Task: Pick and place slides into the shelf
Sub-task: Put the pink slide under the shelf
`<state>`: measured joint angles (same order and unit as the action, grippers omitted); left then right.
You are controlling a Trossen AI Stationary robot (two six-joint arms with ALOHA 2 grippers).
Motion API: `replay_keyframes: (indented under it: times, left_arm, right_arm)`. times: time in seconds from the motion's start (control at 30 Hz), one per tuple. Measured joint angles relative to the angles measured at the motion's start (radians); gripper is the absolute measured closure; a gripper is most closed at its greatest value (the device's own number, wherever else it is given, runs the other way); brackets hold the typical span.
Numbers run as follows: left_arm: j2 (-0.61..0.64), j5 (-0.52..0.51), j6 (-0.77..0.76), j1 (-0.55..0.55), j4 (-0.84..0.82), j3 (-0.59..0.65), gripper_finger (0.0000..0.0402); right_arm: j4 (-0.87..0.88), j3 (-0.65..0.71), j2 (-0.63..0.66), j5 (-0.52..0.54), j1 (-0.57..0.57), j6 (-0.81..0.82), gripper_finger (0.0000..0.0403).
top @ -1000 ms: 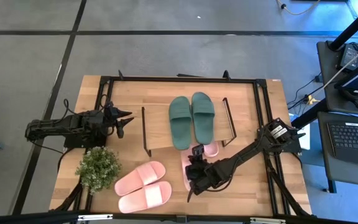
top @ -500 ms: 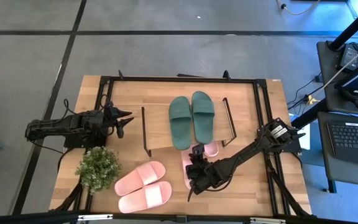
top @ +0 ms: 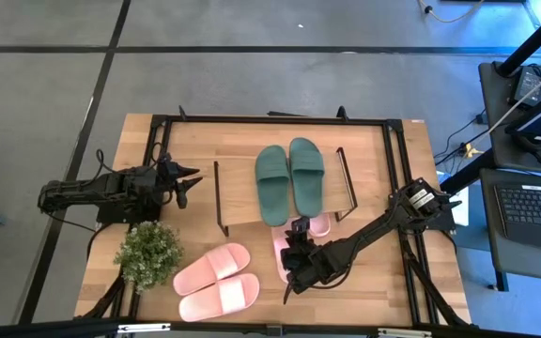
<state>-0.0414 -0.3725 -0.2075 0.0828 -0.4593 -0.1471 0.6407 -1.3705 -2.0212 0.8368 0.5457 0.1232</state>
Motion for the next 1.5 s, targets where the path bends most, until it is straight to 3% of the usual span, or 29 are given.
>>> replay_keyframes:
  times: [0.23, 0.5, 0.9, 1.07, 1.23, 1.33, 1.5]
  left_arm:
    - [0.000, 0.000, 0.000, 0.000, 0.000, 0.000, 0.0274]
    - [0.000, 0.000, 0.000, 0.000, 0.000, 0.000, 0.0274]
    - [0.000, 0.000, 0.000, 0.000, 0.000, 0.000, 0.0274]
    - [0.000, 0.000, 0.001, 0.000, 0.000, 0.000, 0.0274]
    - [0.000, 0.000, 0.007, 0.000, 0.000, 0.000, 0.0274]
    - [0.000, 0.000, 0.007, 0.000, 0.000, 0.000, 0.0274]
    - [0.000, 0.000, 0.007, 0.000, 0.000, 0.000, 0.0274]
  right_arm:
    - [0.000, 0.000, 0.000, -0.089, 0.000, -0.004, 0.0287]
    - [0.000, -0.012, 0.000, -0.098, 0.000, 0.005, 0.0278]
    - [0.144, -0.146, 0.001, -0.103, 0.028, 0.007, 0.0167]
    - [0.189, -0.276, 0.001, -0.234, 0.092, 0.079, 0.0151]
    - [0.161, -0.362, 0.002, -0.479, 0.130, 0.318, 0.0150]
    - [0.138, -0.343, 0.002, -0.574, 0.133, 0.444, 0.0150]
    - [-0.009, -0.216, 0.002, -0.667, 0.132, 0.513, 0.0150]
